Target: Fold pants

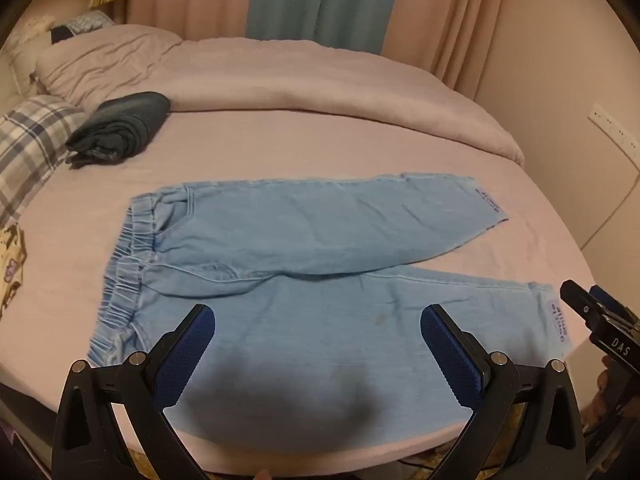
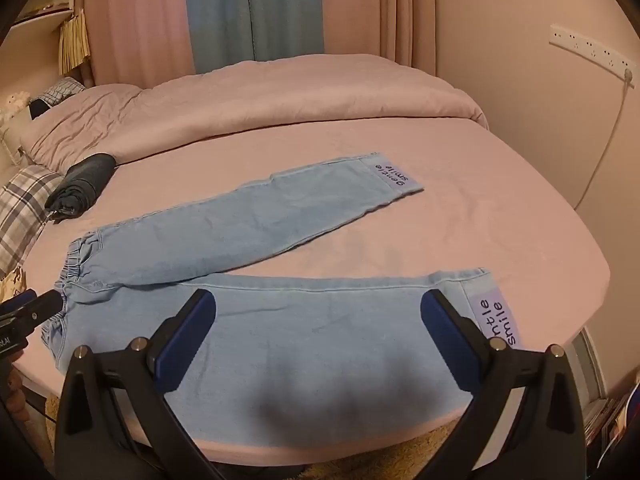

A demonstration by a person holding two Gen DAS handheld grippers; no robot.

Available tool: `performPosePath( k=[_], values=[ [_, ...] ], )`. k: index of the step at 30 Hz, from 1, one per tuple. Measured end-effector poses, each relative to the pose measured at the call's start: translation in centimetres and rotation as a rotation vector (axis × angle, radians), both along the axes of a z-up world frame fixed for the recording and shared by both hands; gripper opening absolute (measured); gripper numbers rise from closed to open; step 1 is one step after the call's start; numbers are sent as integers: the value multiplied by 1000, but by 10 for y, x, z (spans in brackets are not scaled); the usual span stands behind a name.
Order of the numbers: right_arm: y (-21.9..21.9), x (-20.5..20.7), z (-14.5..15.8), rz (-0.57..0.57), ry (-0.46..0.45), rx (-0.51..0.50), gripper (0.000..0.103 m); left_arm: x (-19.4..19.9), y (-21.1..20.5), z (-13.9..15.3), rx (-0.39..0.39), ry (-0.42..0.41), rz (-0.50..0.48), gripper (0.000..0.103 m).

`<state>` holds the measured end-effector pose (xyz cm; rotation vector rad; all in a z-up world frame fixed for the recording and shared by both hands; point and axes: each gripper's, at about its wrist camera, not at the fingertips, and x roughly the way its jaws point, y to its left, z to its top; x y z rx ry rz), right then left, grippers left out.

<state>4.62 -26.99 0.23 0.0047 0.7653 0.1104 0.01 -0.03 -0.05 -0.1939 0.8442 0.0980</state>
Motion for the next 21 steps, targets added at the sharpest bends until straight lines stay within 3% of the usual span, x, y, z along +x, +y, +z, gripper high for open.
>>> performPosePath(
  k=[7, 11, 21],
  values=[
    [1, -1, -2, 2, 24, 11, 103, -11, -26, -5, -20, 8, -22, 103],
    [-6, -2, -4, -4, 24, 20, 103, 1, -11, -8, -90, 29, -51, 103],
    [-3, -5, -8, -39, 35, -19, 103, 0, -18, -6, -68, 26, -70, 102]
  ],
)
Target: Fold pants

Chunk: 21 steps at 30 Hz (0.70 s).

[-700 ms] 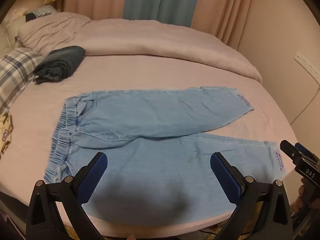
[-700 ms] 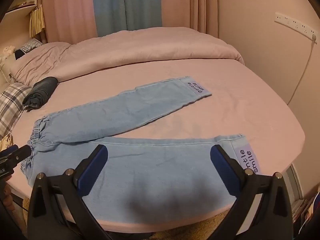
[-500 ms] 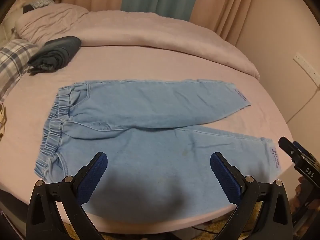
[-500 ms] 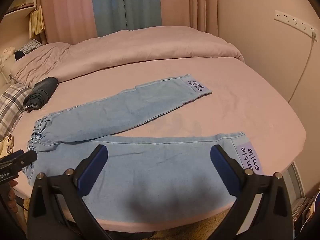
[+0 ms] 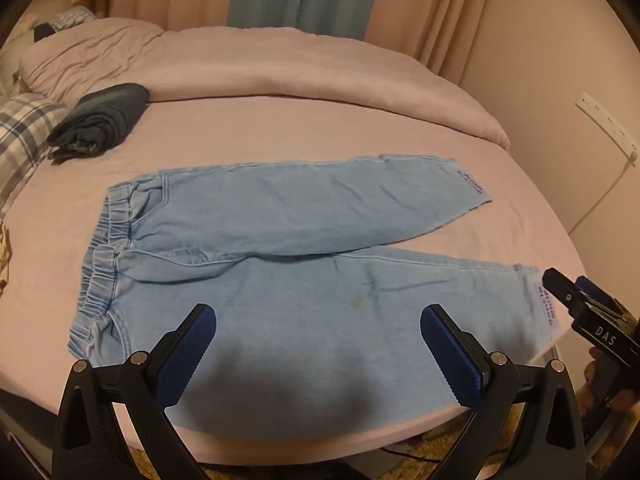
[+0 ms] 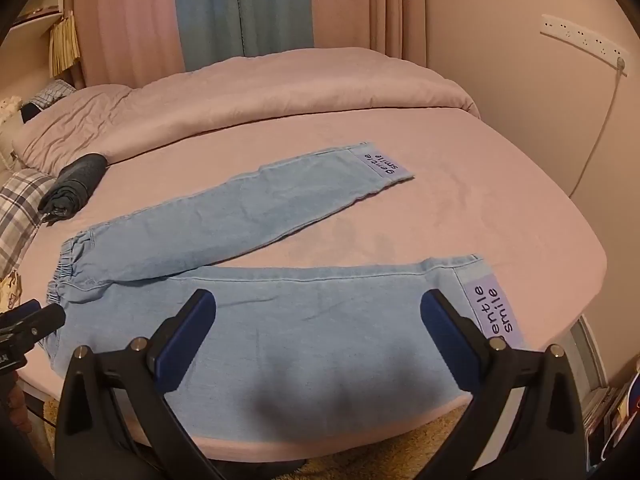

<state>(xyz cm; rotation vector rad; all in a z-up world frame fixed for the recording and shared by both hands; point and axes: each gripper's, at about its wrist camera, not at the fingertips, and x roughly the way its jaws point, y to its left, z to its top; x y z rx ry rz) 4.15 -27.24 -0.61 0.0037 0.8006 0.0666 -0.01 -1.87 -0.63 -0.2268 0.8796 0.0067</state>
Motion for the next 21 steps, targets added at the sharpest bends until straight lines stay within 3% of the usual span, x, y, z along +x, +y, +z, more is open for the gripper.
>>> performPosePath(
  k=[21],
  values=[
    [-4, 1, 1, 12, 2, 7, 103, -3, -2, 8, 0, -25, -14, 102]
  ],
)
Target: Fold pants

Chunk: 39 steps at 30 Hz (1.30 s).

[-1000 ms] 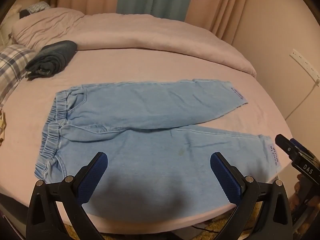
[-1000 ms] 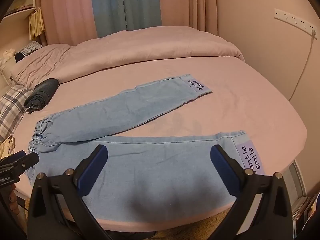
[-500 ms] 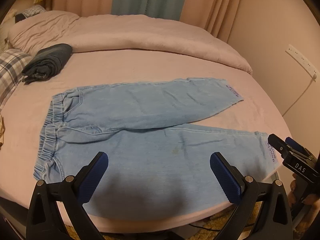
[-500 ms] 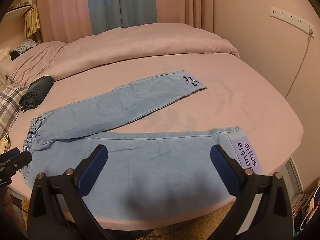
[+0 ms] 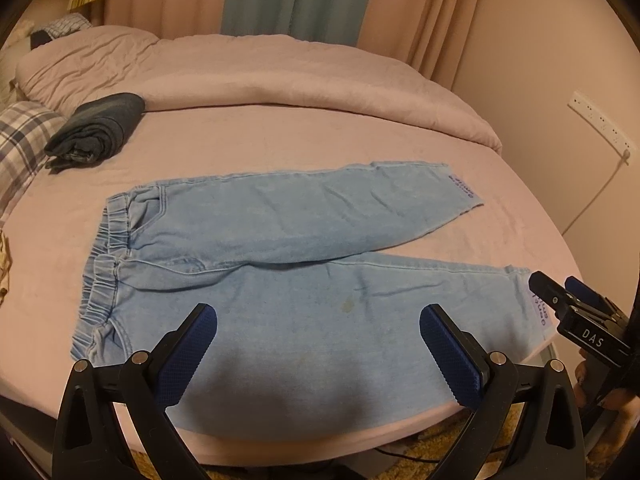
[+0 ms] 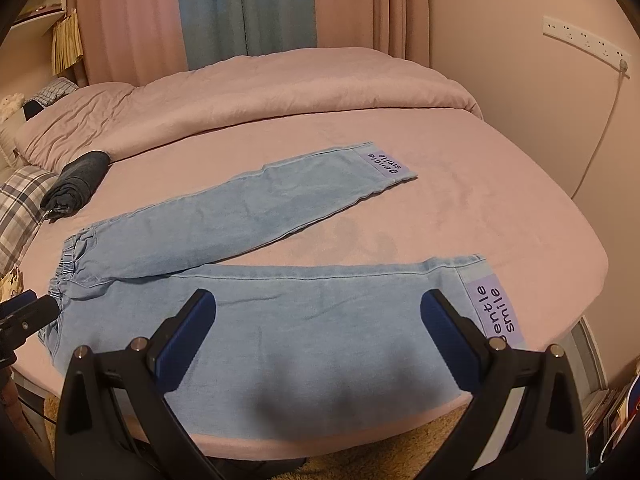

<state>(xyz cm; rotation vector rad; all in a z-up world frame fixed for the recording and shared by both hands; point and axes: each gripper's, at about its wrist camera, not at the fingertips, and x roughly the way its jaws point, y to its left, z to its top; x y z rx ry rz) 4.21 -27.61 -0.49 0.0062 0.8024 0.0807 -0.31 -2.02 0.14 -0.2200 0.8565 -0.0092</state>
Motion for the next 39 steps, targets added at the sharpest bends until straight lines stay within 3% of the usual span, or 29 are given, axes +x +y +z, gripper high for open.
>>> performPosePath(
  k=[39],
  values=[
    [5, 4, -6, 34, 23, 42, 103, -3, 12, 1, 51, 13, 76, 102]
  ],
)
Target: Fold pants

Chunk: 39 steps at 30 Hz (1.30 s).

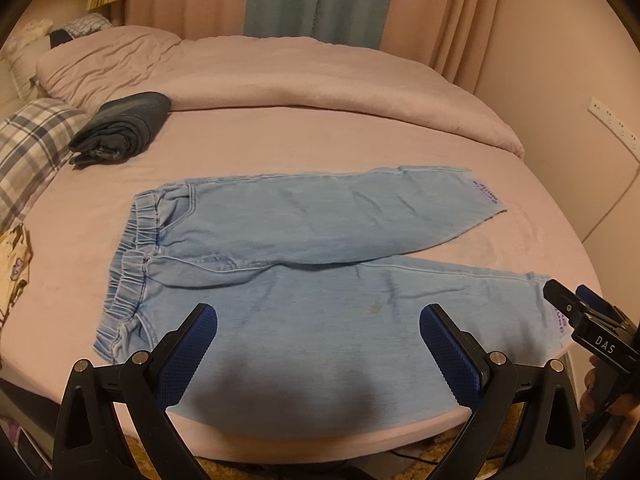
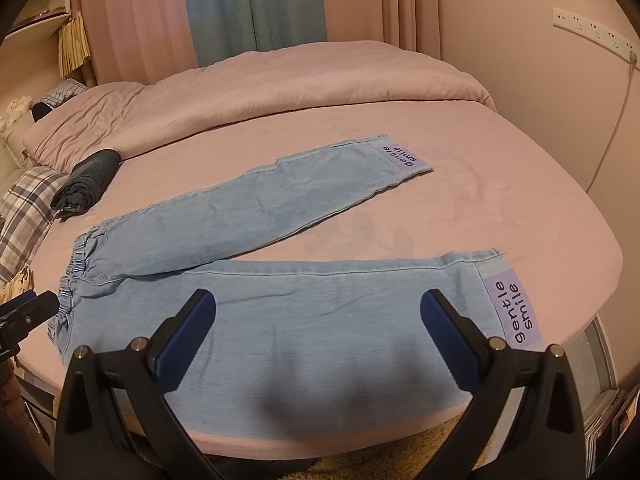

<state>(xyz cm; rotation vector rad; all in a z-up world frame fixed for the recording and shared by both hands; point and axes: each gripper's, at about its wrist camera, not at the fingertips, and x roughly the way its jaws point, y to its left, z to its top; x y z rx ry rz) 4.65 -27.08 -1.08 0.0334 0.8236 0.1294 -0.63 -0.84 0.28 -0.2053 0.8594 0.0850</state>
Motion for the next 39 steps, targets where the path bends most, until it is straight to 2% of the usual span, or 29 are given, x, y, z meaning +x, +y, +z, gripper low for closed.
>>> performPosePath(
  k=[15, 27, 31, 33, 36, 39],
  values=[
    [1, 0, -2, 4, 3, 3, 103, 0, -4, 0, 26, 4, -8, 102],
    [-7, -1, -3, -17, 5, 8, 102, 0, 0, -3, 12, 7, 7, 102],
    [-24, 0, -6, -43, 7, 15, 102, 0, 28, -9, 21, 9, 84, 102],
    [-41, 1, -8, -81, 8, 9, 102, -2, 54, -17, 41, 30, 165, 102],
    [-86, 3, -18, -209, 35, -4, 102, -10, 103, -40, 50, 81, 296, 102],
    [-142, 2, -36, -365, 89, 7, 102, -22, 145, -69, 14, 150, 394, 102]
  ],
)
